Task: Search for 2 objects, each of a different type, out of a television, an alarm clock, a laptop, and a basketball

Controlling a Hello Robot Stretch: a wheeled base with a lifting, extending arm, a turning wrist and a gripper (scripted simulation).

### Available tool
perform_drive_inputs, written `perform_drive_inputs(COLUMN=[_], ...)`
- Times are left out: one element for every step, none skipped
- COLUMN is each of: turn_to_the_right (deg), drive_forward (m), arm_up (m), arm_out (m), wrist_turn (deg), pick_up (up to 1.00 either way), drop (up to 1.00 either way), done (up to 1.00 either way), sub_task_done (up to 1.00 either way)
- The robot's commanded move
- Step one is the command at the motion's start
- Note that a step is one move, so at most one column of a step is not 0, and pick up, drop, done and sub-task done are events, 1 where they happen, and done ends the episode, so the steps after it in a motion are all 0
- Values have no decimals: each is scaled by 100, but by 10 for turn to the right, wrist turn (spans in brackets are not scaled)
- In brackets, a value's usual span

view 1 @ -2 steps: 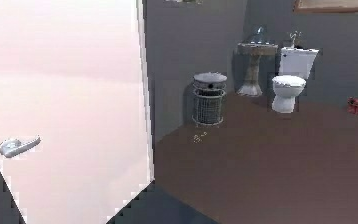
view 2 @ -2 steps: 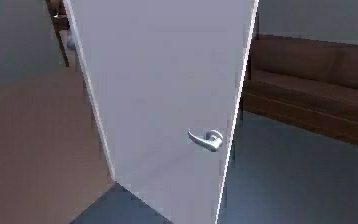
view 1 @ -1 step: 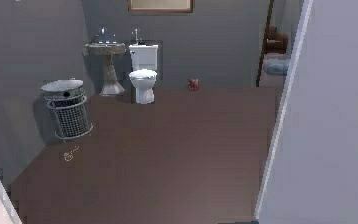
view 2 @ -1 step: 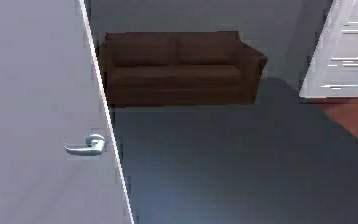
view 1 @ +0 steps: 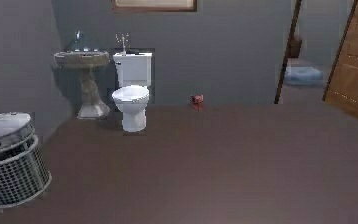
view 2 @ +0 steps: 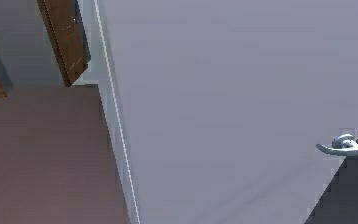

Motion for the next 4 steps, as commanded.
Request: perform_drive_inputs(turn_to_the_right=[120, 0, 240, 0], drive_forward=[0, 25, 0, 100], arm_up=[0, 0, 0, 0], arm_out=[0, 0, 0, 0], wrist_turn=[0, 0, 0, 0], pick_up=[0, 0, 0, 0], drop=[0, 0, 0, 0], done=[0, 0, 0, 0], sub_task_done=[0, 0, 0, 0])
